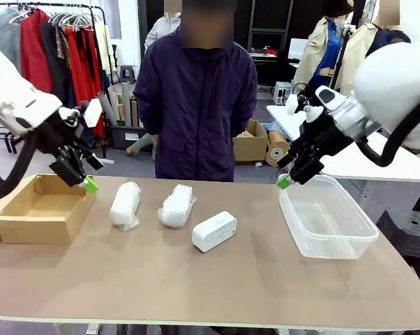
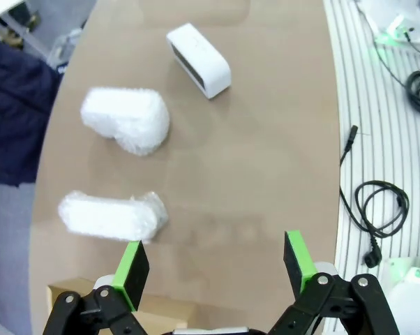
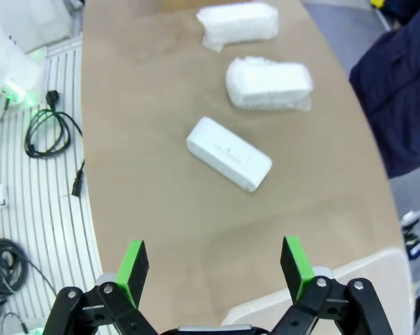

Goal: Separate and place wrapped and unwrapped clocks.
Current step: Pick up the Digital clock indicated by the person.

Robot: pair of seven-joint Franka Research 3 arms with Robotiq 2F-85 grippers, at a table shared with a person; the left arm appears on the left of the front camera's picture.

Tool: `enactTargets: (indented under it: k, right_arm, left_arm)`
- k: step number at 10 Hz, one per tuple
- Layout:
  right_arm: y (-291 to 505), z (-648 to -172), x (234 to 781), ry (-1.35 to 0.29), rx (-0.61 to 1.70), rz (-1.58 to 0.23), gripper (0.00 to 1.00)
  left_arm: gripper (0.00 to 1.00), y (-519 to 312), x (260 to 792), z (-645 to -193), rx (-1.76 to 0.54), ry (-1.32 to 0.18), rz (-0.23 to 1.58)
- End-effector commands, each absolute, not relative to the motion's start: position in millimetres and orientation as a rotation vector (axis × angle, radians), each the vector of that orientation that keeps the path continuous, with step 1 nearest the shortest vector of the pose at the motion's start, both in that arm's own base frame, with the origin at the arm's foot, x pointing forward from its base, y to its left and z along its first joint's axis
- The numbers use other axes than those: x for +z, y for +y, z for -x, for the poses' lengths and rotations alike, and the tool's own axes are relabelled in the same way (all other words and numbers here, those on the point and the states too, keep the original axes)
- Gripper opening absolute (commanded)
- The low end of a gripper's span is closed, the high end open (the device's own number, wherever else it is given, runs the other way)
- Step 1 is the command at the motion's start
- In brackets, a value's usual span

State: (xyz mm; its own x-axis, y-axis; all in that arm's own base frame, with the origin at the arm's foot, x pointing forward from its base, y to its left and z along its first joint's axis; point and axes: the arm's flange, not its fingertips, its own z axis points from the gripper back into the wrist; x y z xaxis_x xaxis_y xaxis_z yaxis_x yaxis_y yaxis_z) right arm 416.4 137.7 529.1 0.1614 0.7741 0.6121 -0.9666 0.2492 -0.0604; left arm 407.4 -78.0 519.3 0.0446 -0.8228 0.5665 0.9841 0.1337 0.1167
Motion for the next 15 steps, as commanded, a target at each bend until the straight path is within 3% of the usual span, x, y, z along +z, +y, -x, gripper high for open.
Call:
enactTargets:
  k: [1, 4, 9, 11, 15]
  right_arm:
    - [130.2, -436.1, 535.0, -0.649, 1.331, -0.450, 1.00]
    - [125.4, -447.0, 542.7, -0.715, 1.272, -0.511, 1.00]
    - [126.9, -438.4, 543.2, -0.666, 1.284, -0.457, 1.00]
    - [107.6, -445.8, 538.8, -0.711, 1.382, -0.601, 1.00]
    - [86.4, -453.7, 549.0, -0.805, 1.477, -0.603, 1.00]
  left_arm:
    - [1.00, -67.5, 520.9, -425.1, -1.470, -0.603, 0.397]
    - [1.00, -63.4, 524.3, -432.4, -1.403, -0.682, 0.375]
    - [1.00, -63.3, 525.0, -427.3, -1.435, -0.633, 0.374]
    - [1.00, -60.1, 525.9, -430.7, -1.493, -0.646, 0.496]
    - [1.00, -33.5, 532.3, -453.0, -1.507, -0.738, 0.642]
